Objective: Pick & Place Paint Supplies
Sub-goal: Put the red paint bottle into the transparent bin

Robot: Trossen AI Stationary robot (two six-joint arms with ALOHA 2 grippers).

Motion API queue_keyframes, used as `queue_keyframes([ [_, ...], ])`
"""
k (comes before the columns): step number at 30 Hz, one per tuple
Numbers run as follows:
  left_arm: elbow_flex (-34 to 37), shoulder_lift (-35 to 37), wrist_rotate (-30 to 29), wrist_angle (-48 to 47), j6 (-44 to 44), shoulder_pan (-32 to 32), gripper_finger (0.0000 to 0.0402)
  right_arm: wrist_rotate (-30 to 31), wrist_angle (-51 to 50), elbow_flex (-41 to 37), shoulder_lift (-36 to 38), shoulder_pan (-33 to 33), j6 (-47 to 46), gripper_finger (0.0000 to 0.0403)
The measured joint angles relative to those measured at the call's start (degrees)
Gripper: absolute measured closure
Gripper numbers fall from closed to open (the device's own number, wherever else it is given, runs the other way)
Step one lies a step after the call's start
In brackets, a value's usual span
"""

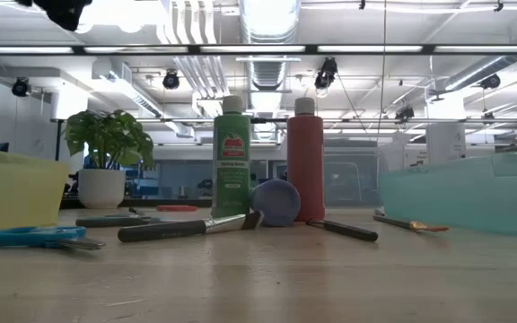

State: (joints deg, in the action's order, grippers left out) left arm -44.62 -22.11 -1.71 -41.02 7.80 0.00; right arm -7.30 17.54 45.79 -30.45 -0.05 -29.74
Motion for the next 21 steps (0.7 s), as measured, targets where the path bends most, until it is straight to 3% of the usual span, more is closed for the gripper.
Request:
queue_keyframes([
  [6, -0.02, -0.03, -1.82, -1.98, 2.86, 0.01, 0.0329, -4.55, 8.80, 4.37, -3.04, 0.07, -3.37, 0.0211],
  [14, -0.02, -0.24, -3.59, -2.61, 15.86, 0.05, 0.0329, -4.80, 8.37, 13.83, -8.74, 0.04, 7.44, 0.0211],
  [17, 0.03, -0.81, -7.60, 1.19, 15.42, 0.07, 0.0329, -4.78, 8.31, 17.88, -11.36, 0.07, 10.03, 0.0211],
  [21, 0.05, -3.31, -7.73, 13.08, 9.70, 0.05, 0.0329, -4.89, 5.66, 22.31, -14.66, 0.09, 10.35, 0.0211],
])
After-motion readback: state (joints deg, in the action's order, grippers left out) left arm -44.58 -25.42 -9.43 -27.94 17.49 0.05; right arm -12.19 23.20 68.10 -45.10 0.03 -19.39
